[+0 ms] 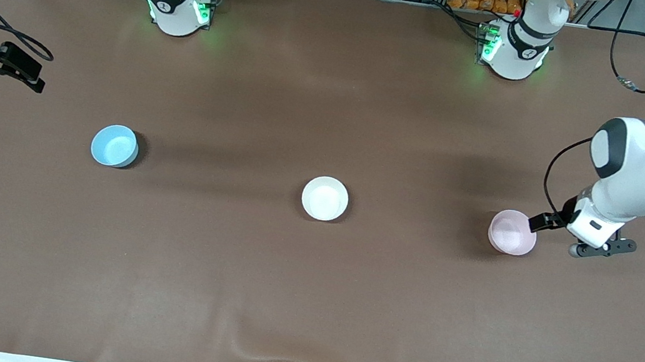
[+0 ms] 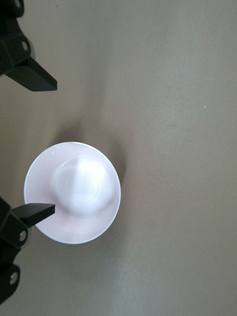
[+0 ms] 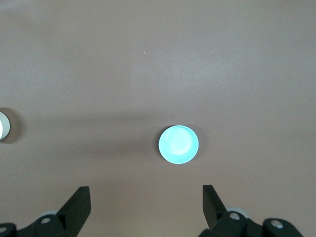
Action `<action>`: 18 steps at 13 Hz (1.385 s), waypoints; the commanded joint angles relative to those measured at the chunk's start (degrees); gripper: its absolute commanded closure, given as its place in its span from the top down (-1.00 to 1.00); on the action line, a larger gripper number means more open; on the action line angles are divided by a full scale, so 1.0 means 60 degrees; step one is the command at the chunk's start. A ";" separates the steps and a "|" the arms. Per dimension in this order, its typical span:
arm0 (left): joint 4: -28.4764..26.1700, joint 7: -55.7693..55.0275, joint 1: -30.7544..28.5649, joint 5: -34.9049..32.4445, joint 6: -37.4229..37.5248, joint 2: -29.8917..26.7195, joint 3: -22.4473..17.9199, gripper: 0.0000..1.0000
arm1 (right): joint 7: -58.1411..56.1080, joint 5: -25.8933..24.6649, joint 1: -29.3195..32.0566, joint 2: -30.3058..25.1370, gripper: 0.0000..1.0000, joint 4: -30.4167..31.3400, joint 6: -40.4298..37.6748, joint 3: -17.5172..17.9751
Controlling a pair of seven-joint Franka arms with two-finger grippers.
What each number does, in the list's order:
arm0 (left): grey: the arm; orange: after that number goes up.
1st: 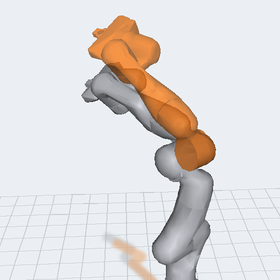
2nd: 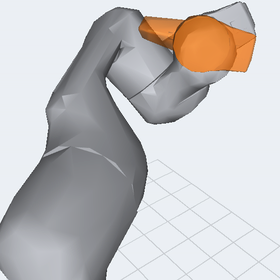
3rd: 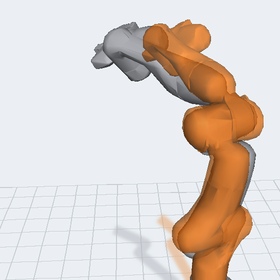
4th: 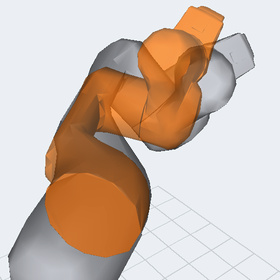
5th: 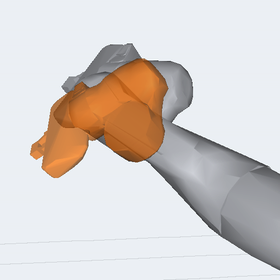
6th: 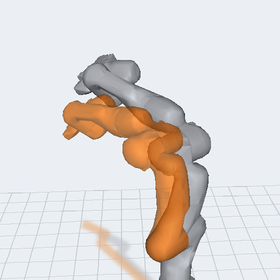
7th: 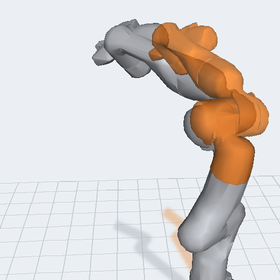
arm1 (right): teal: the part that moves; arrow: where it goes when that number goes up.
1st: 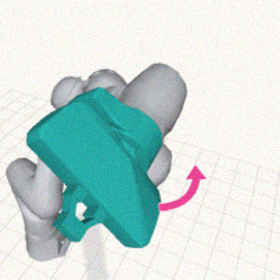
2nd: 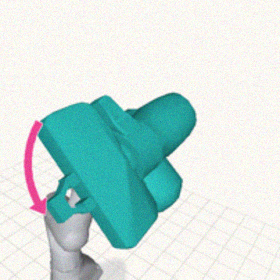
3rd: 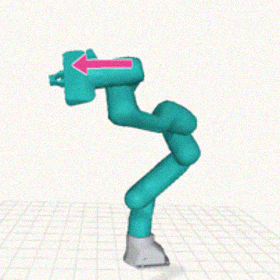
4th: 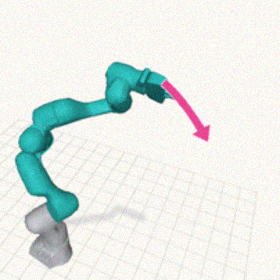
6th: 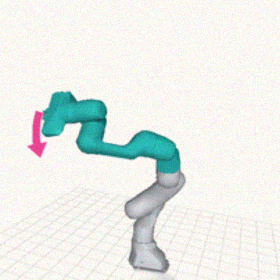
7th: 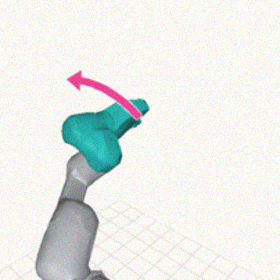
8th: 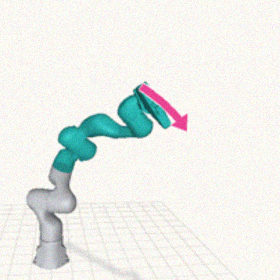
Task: Stack pink and blue bowls on white bowl
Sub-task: 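Lower the left gripper and grasp the pink bowl rim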
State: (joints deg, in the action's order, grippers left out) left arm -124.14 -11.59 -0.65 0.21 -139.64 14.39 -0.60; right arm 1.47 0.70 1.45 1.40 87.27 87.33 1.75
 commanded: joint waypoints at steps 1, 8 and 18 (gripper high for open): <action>-0.0228 0.0115 -0.0068 -0.0181 -0.0545 0.0237 0.0055 1.00 | 0.0049 -0.0073 -0.0081 0.0045 1.00 -0.0088 -0.0009 -0.0027; -0.0141 0.0173 -0.0288 -0.0181 -0.1117 0.1263 0.0041 0.11 | 0.0078 -0.0073 -0.0110 0.0045 1.00 -0.0088 -0.0009 -0.0027; 0.0239 0.0745 -0.0171 -0.0167 -0.0826 0.0987 0.0668 -1.00 | 0.0078 -0.0059 -0.0096 0.0045 1.00 -0.0131 -0.0053 0.0002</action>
State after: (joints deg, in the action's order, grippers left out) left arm -123.71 -6.61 -1.76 0.21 -145.93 21.96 0.91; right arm 1.47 0.71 1.41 1.47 87.27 87.35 1.82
